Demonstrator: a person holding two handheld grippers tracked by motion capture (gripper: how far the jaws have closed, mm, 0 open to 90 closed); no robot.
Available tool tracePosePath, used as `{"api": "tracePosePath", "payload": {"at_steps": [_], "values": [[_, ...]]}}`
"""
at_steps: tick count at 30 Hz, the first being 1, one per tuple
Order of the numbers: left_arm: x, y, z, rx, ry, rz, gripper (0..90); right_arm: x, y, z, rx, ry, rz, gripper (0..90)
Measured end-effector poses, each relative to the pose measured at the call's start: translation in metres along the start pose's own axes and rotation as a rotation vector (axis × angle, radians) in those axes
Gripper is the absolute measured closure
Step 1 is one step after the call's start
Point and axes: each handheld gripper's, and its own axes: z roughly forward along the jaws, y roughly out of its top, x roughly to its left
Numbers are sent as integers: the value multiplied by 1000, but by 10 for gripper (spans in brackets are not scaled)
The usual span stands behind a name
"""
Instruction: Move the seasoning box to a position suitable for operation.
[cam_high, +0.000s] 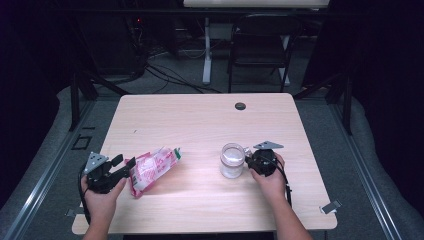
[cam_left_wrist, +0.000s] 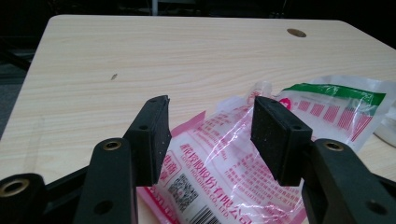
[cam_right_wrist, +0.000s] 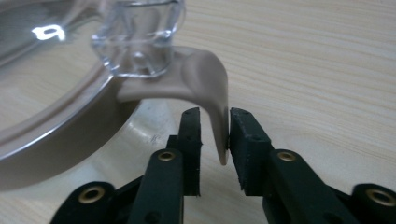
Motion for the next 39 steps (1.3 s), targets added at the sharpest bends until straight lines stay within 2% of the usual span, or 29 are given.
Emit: {"api": "tracePosePath", "payload": {"at_steps": [2, 5, 10, 15, 21, 27, 33, 39], "values": [[1, -1, -2, -2, 7, -3, 471, -1, 2, 2, 4, -9, 12, 800], [2, -2, -4, -5, 14, -7, 471, 0, 4, 2, 13, -25, 6, 817], [3, -3, -6, -4, 21, -1, 471, 7, 8, 4, 20, -73, -34, 855], [2, -3, -6, -5, 21, 3, 471, 7, 9, 5, 13, -70, -20, 855], [-1, -2, -5, -8, 14, 9, 472, 10, 10, 2, 0, -96, -18, 852], [-8, 0, 1, -5, -9, 26, 472, 19, 9, -5, -11, -66, -44, 848], [-21, 1, 8, 9, -35, 65, 471, 38, 6, -12, -12, -6, -77, 843], [-31, 1, 13, 17, -58, 97, 471, 56, 3, -14, -6, 33, -122, 838]]}}
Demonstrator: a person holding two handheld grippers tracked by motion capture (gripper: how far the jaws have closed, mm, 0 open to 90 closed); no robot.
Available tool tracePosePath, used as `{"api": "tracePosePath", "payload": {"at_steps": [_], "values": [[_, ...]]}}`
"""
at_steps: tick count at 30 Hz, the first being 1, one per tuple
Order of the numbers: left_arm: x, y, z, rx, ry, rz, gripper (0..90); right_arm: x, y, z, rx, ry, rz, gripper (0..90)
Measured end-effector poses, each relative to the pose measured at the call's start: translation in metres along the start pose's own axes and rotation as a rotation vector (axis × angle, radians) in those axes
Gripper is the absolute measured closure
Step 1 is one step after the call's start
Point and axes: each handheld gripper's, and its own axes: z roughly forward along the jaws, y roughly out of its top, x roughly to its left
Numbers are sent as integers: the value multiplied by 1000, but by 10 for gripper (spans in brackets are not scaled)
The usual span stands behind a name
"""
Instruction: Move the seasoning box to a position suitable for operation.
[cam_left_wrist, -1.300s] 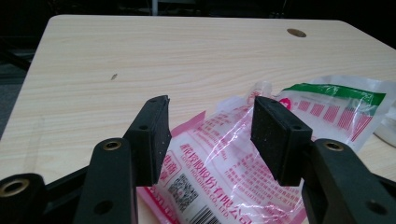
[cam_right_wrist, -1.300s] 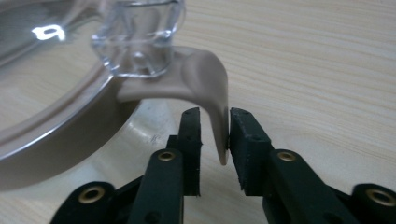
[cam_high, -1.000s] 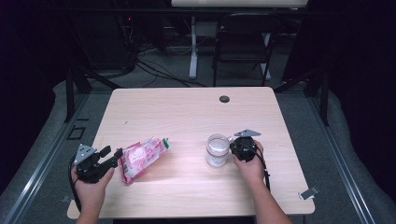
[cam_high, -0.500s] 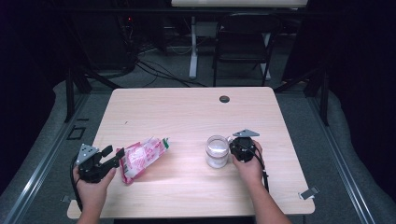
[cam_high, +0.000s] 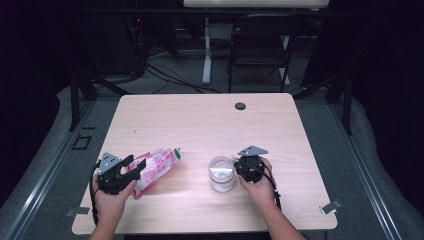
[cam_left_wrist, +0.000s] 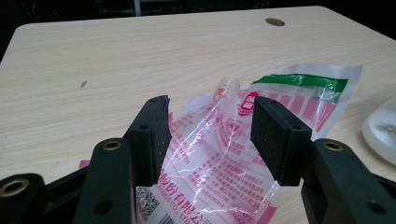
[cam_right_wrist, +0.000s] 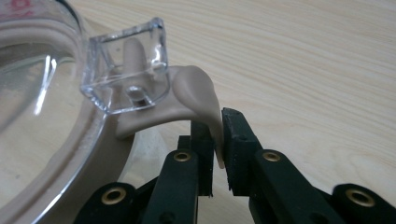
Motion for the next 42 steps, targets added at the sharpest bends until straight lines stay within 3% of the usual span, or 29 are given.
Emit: {"api": "tracePosePath", "payload": {"at_steps": [7, 15, 31, 35, 42], "values": [[-4, 0, 2, 7, -9, 17, 472, 15, 0, 0, 0, 46, -22, 834], [-5, 1, 4, 4, -14, 14, 471, 25, -2, 0, 8, 64, -37, 829], [-11, 5, 12, 8, -42, 26, 472, 16, -12, -2, 31, 81, 21, 822], [-14, 7, 16, 6, -52, 34, 472, 13, -14, -5, 24, 98, 61, 817], [-20, 11, 25, 1, -76, 48, 472, 10, -18, -13, 14, 115, 32, 786]]}}
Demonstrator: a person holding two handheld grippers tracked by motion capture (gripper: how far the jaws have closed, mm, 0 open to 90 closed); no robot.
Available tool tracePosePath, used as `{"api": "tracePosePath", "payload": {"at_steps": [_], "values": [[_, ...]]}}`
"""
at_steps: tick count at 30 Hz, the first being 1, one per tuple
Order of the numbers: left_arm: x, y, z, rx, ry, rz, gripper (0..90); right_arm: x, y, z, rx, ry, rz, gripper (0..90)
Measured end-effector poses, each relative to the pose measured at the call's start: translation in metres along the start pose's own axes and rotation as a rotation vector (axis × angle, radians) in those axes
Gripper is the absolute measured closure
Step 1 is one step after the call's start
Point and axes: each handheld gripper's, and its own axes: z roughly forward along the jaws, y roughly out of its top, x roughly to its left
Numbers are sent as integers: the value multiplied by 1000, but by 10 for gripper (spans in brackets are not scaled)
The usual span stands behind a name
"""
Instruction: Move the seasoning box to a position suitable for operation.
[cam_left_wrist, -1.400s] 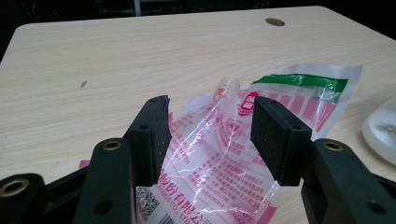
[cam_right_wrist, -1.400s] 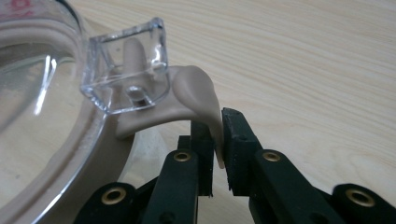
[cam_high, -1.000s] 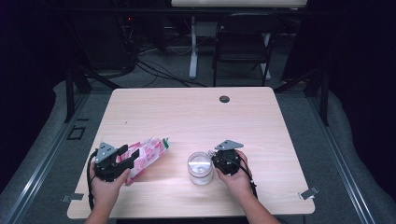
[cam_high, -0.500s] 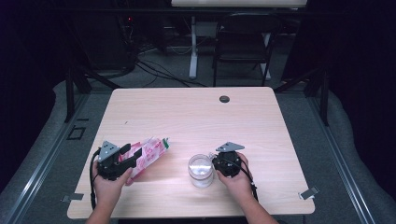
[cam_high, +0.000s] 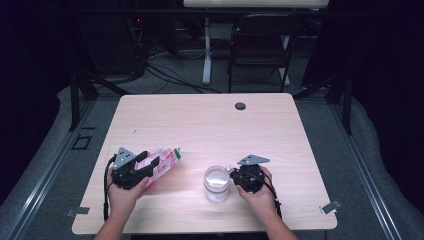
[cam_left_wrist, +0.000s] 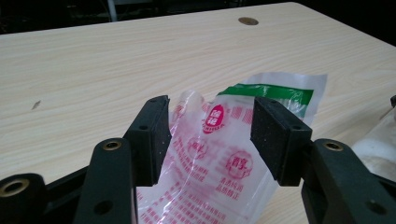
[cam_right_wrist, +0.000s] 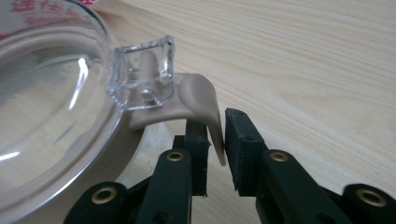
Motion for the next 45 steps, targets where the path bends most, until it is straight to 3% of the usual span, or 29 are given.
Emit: {"api": "tracePosePath", "payload": {"at_steps": [1, 14, 21, 31, 39, 42, 45], "values": [[-1, 1, 1, 3, -3, 4, 472, -2, -1, -4, -11, 19, 1, 760], [-24, 16, 21, -14, -75, 59, 476, -9, -10, -37, -63, 17, 5, 706], [-40, 20, 23, -5, -135, 101, 514, -8, -7, -55, -116, 39, 50, 704], [-57, 17, 23, 78, -256, 122, 658, -4, 10, -61, -165, 65, 66, 750], [-79, 7, 26, 174, -348, 200, 756, 1, 20, -53, -171, 79, 55, 771], [-87, 2, 27, 200, -364, 227, 786, 3, 23, -49, -172, 85, 53, 779], [-92, 0, 28, 216, -391, 228, 820, 4, 24, -46, -159, 89, 43, 801]]}}
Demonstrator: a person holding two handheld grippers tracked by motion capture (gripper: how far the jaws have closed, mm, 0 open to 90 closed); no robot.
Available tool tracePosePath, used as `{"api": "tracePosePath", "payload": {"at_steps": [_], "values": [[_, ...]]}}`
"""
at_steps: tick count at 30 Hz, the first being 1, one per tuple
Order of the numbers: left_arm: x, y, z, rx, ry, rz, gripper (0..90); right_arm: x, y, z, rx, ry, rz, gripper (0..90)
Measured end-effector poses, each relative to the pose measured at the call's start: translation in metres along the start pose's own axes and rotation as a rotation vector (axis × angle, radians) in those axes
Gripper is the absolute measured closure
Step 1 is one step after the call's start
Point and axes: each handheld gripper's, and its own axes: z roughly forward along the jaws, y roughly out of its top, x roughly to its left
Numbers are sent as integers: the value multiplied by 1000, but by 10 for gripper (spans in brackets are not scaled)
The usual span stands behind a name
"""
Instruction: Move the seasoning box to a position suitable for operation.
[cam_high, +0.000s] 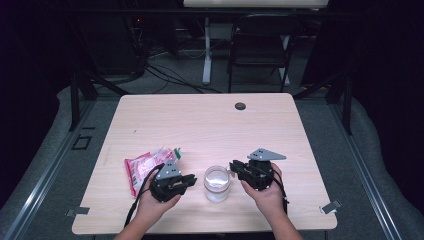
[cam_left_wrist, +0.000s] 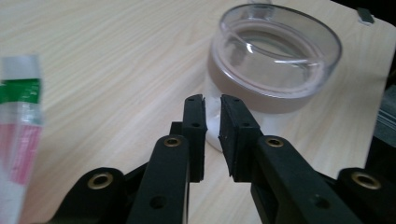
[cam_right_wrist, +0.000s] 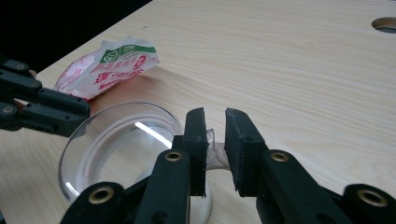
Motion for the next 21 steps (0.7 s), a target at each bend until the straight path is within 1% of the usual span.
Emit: {"api": "tracePosePath", "payload": {"at_steps": [2, 5, 7, 10, 11, 12, 14, 16, 17, 21], "values": [[-3, 0, 2, 2, -9, 4, 837, 0, 0, 2, 4, -1, -1, 814], [-7, 0, 4, 15, -25, 10, 856, -1, 0, 2, 2, 15, 7, 834], [-7, 0, 5, 20, -37, 20, 869, -2, -1, 2, 5, 19, 4, 846], [-9, 0, 7, 25, -43, 21, 882, -2, -1, 2, 0, 20, 8, 854], [-10, 0, 8, 23, -39, 25, 888, -2, -1, 2, 1, 21, 6, 854], [-10, 0, 9, 30, -48, 25, 894, -1, -2, 2, -5, 20, 10, 854], [-11, 0, 10, 25, -50, 28, 900, -1, -2, 2, -10, 19, 10, 854], [-12, 1, 10, 35, -60, 39, 900, -1, -2, 2, -7, 19, 6, 855], [-12, 1, 10, 34, -63, 37, 900, -1, -3, 2, -8, 18, 6, 855], [-14, 2, 11, 34, -61, 40, 900, -1, -3, 2, -11, 19, 11, 855]]}}
